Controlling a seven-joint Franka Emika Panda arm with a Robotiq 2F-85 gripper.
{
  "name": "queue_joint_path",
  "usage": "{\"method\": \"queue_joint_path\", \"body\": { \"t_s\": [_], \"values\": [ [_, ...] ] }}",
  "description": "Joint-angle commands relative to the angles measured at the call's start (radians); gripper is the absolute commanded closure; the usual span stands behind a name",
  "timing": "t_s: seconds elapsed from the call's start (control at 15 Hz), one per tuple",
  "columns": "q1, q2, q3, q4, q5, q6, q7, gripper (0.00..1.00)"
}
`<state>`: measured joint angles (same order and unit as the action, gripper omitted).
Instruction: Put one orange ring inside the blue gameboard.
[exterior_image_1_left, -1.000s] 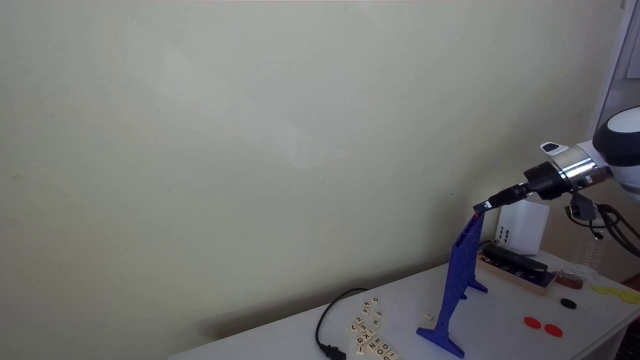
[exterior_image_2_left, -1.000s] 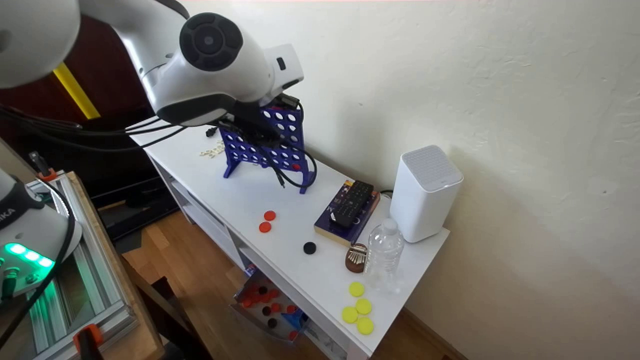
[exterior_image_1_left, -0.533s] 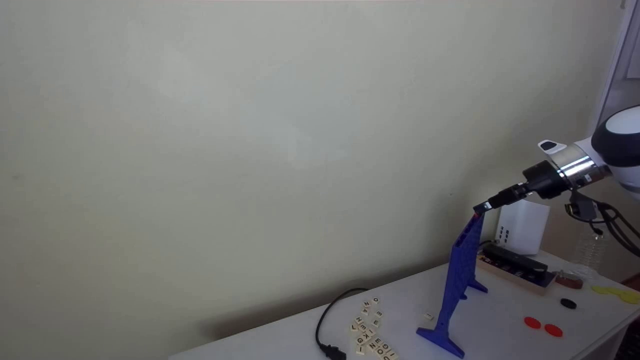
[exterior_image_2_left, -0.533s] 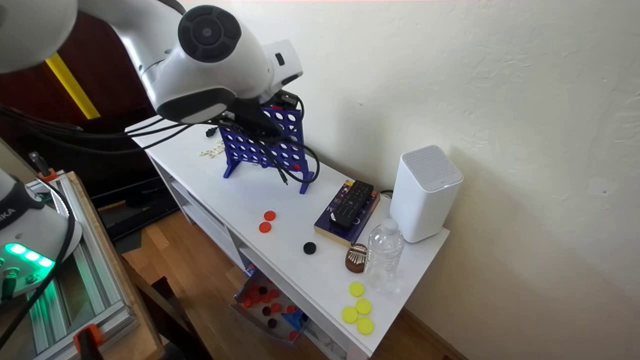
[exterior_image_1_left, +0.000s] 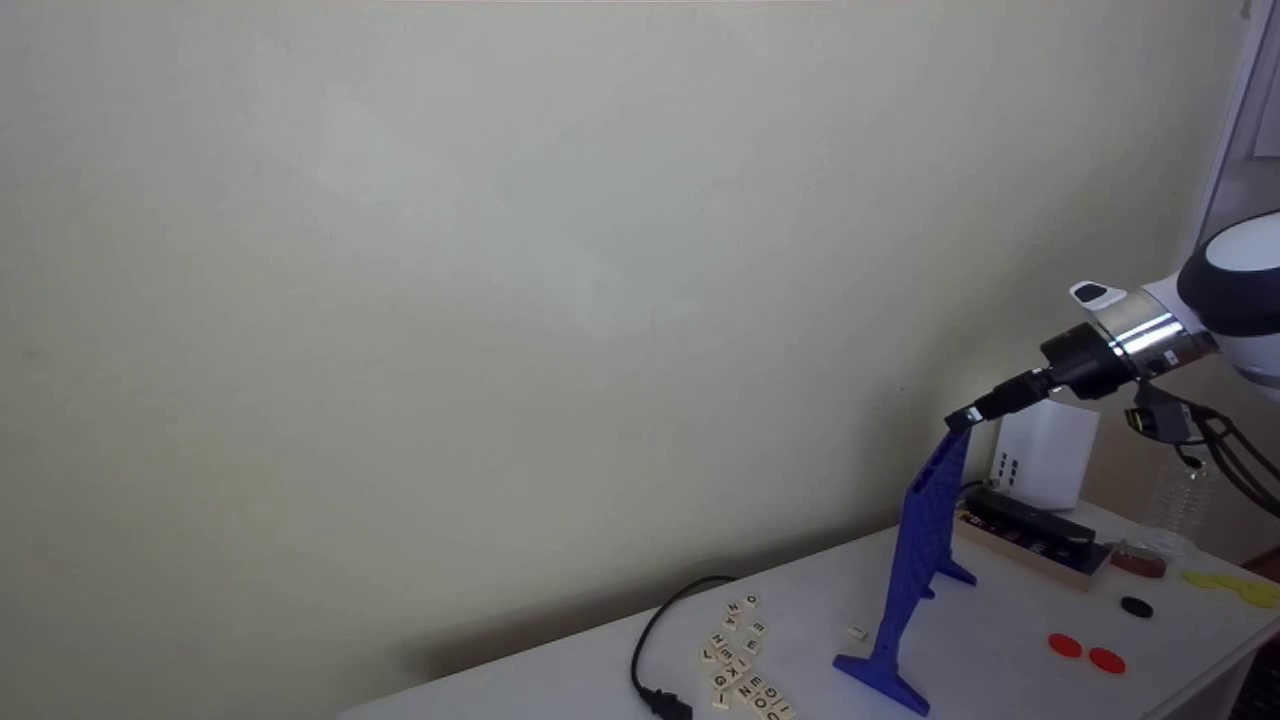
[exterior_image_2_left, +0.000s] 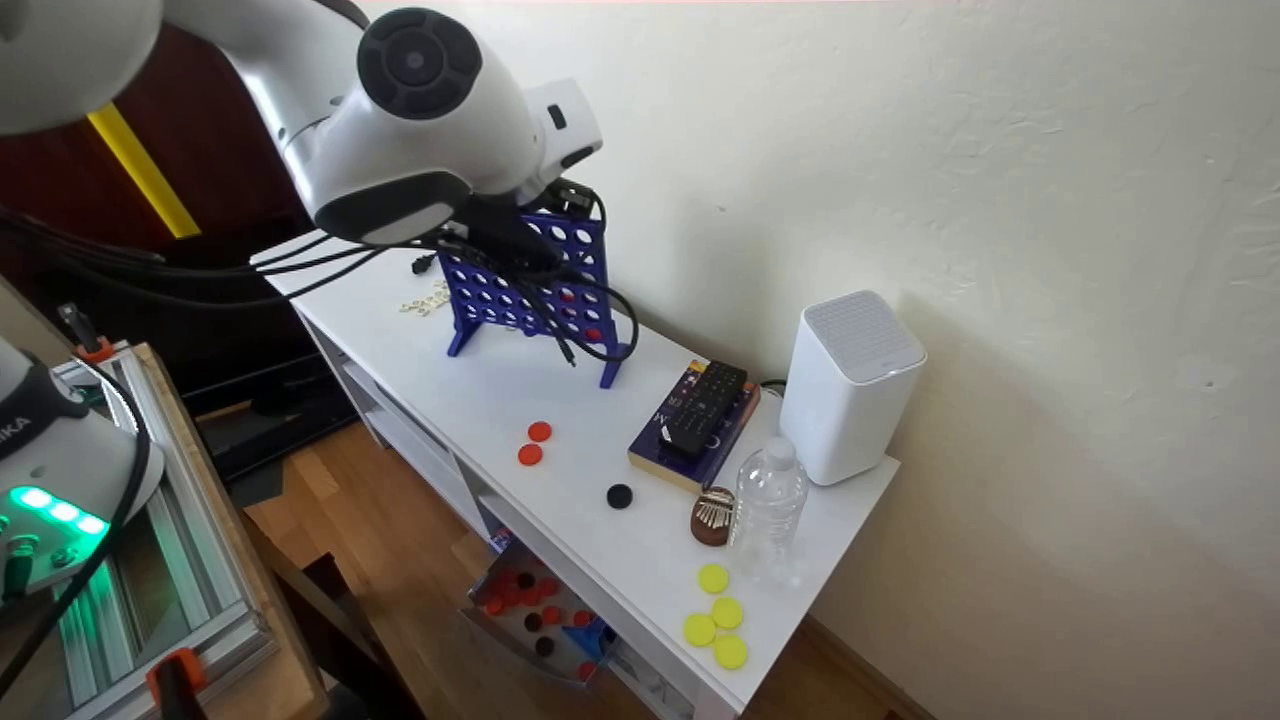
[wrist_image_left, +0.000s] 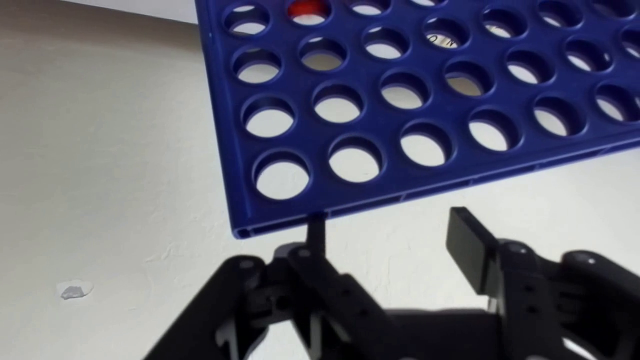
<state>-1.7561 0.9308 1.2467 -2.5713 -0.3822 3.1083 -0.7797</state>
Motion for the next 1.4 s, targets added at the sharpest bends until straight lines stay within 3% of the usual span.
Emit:
{"method": "queue_joint_path", "body": {
  "t_s": [0.0,0.13,0.8,1.33],
  "values": [
    [0.01,-0.013,-0.018,0.0,-0.025,-0.006,0.003,0.05],
    [0.01,-0.01,-0.017,0.0,-0.023,-0.003,0.005,0.0],
    [-0.03,0.013,0.042,-0.013,-0.021,0.028,0.021,0.0],
    [-0.104,-0.106,0.128,-0.032,-0.009,0.059,0.135,0.0]
  ]
}}
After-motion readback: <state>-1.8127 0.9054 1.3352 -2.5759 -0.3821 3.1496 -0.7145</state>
